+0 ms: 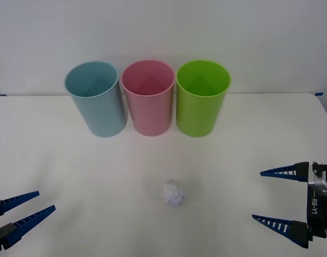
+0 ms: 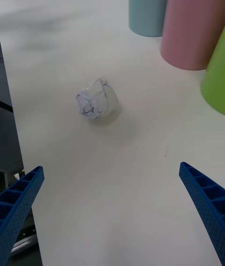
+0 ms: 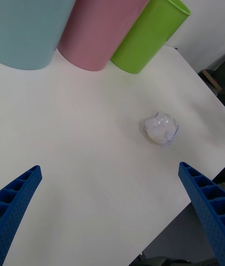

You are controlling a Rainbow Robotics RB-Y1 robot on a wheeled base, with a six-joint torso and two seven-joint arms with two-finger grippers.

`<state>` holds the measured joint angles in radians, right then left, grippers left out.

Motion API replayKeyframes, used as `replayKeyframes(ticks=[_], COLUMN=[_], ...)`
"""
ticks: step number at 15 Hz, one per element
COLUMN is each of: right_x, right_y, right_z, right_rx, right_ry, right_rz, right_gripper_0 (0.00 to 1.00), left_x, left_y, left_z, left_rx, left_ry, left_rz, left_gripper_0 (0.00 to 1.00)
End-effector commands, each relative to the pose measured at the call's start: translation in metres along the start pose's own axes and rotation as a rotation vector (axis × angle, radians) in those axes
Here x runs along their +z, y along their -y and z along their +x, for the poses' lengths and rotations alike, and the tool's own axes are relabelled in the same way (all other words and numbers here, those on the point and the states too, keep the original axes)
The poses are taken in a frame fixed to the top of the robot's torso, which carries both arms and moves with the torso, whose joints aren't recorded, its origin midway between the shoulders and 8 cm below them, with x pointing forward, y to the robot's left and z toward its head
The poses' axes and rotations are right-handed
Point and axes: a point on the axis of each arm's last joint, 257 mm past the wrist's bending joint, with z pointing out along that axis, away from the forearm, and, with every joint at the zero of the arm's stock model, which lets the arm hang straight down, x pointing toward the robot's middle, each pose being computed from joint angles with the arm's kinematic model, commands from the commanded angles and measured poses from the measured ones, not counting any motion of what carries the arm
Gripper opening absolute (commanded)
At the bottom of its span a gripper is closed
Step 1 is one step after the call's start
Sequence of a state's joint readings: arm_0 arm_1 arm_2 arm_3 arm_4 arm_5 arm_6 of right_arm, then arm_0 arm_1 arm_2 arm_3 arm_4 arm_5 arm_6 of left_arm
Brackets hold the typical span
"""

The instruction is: Put cans in the blue bin and PET bottles in the pink bin and trash in the green bin.

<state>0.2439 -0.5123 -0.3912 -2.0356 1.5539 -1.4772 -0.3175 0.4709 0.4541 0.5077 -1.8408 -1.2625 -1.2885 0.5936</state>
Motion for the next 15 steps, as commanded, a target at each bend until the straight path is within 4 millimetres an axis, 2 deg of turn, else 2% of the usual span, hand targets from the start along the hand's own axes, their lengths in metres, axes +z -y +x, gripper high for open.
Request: replayKeyframes(ticks=[1, 7, 9, 15], right_x=[0.000, 0.000, 0.003, -0.009], right_y=[0.000, 0.000, 0.000, -0.003], right_z=[0.000, 0.000, -0.011, -0.050], right_rx=[0.000, 0.000, -0.031, -0.059], right_ry=[0.000, 0.000, 0.015, -0.025], right_rz=[0.000, 0.000, 0.004, 0.038], right_gripper_0=[1.00, 1.00, 1.00, 1.00], left_x=[0.000, 0.000, 0.000, 0.000], left_y=[0.000, 0.000, 0.000, 0.000], left_z=[0.000, 0.000, 0.000, 0.000], left_rx=[0.000, 0.000, 0.000, 0.000], left_ry=[0.000, 0.000, 0.000, 0.000], left_rz=[0.000, 0.000, 0.000, 0.000], left_gripper_0=[1.00, 1.00, 1.00, 1.00])
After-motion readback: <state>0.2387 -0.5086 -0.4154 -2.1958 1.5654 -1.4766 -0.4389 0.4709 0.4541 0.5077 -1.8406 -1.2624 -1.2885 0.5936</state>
